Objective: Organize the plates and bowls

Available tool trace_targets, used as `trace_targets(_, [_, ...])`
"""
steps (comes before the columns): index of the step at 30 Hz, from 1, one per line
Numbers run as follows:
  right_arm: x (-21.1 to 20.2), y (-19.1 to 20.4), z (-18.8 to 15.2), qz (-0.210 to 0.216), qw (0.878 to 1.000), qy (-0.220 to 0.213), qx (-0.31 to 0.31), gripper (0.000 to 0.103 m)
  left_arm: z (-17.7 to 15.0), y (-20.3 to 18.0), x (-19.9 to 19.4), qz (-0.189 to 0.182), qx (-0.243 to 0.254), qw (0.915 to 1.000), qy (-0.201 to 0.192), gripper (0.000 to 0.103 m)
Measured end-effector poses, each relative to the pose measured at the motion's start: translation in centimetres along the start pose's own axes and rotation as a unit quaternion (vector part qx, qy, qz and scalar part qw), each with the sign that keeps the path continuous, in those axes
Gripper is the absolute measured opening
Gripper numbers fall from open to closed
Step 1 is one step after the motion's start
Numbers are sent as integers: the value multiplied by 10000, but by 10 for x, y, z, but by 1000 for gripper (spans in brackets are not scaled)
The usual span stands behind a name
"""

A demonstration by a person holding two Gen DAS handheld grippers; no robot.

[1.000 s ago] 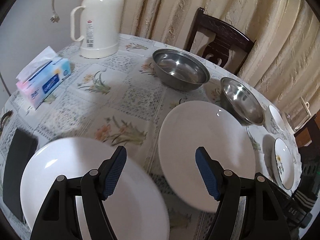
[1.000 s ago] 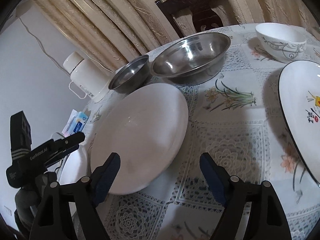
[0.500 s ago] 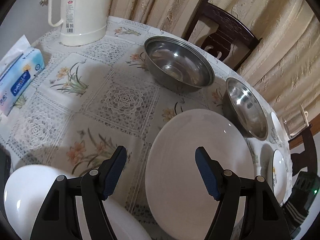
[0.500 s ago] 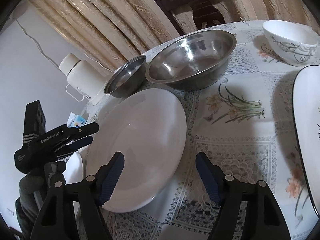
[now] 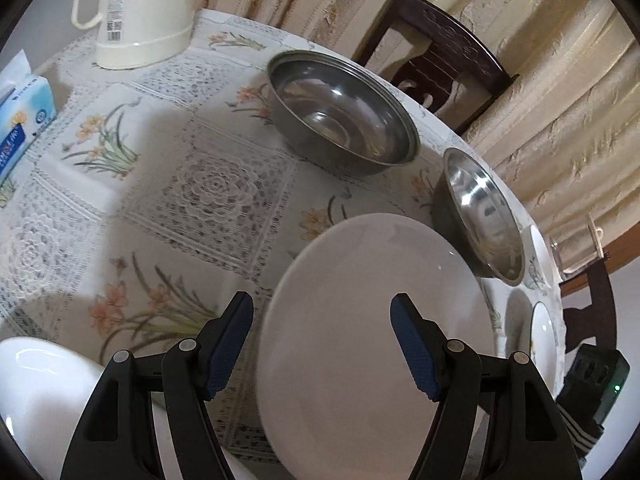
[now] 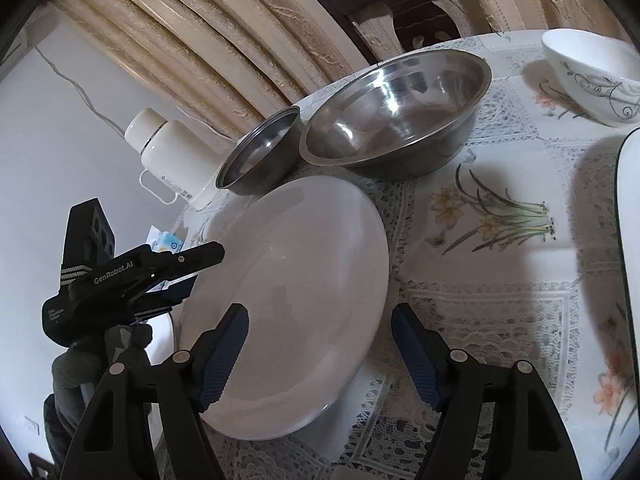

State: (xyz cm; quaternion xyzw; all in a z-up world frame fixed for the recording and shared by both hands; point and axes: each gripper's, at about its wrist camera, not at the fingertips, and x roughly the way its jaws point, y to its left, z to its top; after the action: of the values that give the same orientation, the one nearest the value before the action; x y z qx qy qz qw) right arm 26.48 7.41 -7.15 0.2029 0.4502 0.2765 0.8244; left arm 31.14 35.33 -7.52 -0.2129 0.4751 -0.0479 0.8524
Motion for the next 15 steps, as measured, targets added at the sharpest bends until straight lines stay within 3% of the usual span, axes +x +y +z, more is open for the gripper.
trace_targets(5, [3,4,0,77,9999,37,-123,77,-3,-5,5,-59,96,9999,39,72])
trace_targets(10, [6,8,-2,-181,9992,3,-344,54,-5,-6,4,-86,173,9998,-51,72])
trace_targets(15, [4,3,-1,-189,9995,-16,-264,49,-8,-7,1,-110,196,9996,-182,72])
